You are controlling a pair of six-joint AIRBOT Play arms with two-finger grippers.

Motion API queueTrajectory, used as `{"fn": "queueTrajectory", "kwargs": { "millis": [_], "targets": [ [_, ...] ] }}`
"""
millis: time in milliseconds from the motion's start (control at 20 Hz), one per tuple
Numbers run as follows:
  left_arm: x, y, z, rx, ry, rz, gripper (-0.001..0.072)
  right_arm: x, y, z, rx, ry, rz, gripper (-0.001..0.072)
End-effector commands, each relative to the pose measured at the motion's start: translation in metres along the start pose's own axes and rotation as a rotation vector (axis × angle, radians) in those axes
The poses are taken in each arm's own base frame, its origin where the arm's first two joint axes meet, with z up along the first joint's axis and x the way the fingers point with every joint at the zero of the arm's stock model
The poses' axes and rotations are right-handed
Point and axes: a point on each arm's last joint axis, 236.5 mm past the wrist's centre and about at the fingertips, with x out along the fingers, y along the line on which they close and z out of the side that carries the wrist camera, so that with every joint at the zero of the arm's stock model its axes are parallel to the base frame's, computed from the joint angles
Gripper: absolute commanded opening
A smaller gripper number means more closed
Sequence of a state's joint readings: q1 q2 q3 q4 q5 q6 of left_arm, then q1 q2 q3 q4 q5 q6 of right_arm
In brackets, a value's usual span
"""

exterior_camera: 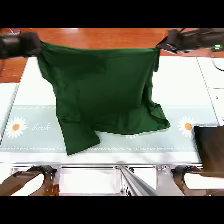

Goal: Fold the shirts.

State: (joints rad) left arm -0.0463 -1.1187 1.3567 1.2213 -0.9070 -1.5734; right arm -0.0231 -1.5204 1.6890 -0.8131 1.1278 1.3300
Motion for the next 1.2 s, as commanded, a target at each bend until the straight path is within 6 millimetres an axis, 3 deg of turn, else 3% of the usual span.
{"fn": "queueTrajectory", "kwargs": {
  "millis": [0,150,250,300,350,400,450,550,600,700,800,900,1000,1050,1150],
  "targets": [
    [0.066,0.024,-0.034,-0.047,0.121,0.033,0.0025,0.067,-0.054,0.016,0.171,-0.003,-0.013,0.0019],
    [0.105,0.024,-0.064,-0.156,0.217,-0.012,0.0025,0.094,-0.084,0.024,0.291,-0.046,-0.039,0.0019],
    [0.117,0.014,-0.076,-0.237,0.257,-0.066,0.0026,0.103,-0.098,0.023,0.351,-0.056,-0.051,0.002],
    [0.12,0.011,-0.077,-0.258,0.264,-0.081,0.0035,0.103,-0.105,0.024,0.387,-0.065,-0.054,0.0061],
    [0.12,0.01,-0.079,-0.26,0.272,-0.084,0.0214,0.099,-0.112,0.025,0.415,-0.072,-0.059,0.041],
    [0.117,0.008,-0.082,-0.257,0.292,-0.088,0.0639,0.092,-0.117,0.027,0.432,-0.073,-0.052,0.0627],
    [0.112,0.011,-0.088,-0.247,0.33,-0.082,0.0702,0.08,-0.123,0.027,0.466,-0.061,-0.033,0.063],
    [0.092,0.031,-0.093,-0.24,0.398,-0.042,0.0701,0.042,-0.141,0.019,0.517,-0.01,-0.018,0.0629],
    [0.08,0.047,-0.093,-0.256,0.413,-0.016,0.0701,0.017,-0.146,0.006,0.504,0.052,-0.013,0.0621],
    [0.052,0.086,-0.104,-0.288,0.461,0.056,0.07,-0.024,-0.15,-0.043,0.385,0.256,-0.034,0.0621],
    [0.025,0.11,-0.144,-0.331,0.57,0.078,0.07,-0.057,-0.184,-0.09,0.348,0.366,-0.287,0.0624],
    [0.005,0.121,-0.203,-0.437,0.673,0.098,0.0699,-0.076,-0.203,-0.114,0.369,0.314,-0.425,0.0624],
    [-0.01,0.128,-0.268,-0.549,0.763,0.121,0.0698,-0.08,-0.194,-0.152,0.431,0.316,-0.404,0.0624],
    [-0.011,0.128,-0.292,-0.603,0.779,0.113,0.0699,-0.079,-0.186,-0.166,0.441,0.303,-0.379,0.0624],
    [-0.002,0.113,-0.312,-0.696,0.746,0.0,0.0698,-0.072,-0.163,-0.189,0.462,0.253,-0.309,0.0624]
  ]
}}
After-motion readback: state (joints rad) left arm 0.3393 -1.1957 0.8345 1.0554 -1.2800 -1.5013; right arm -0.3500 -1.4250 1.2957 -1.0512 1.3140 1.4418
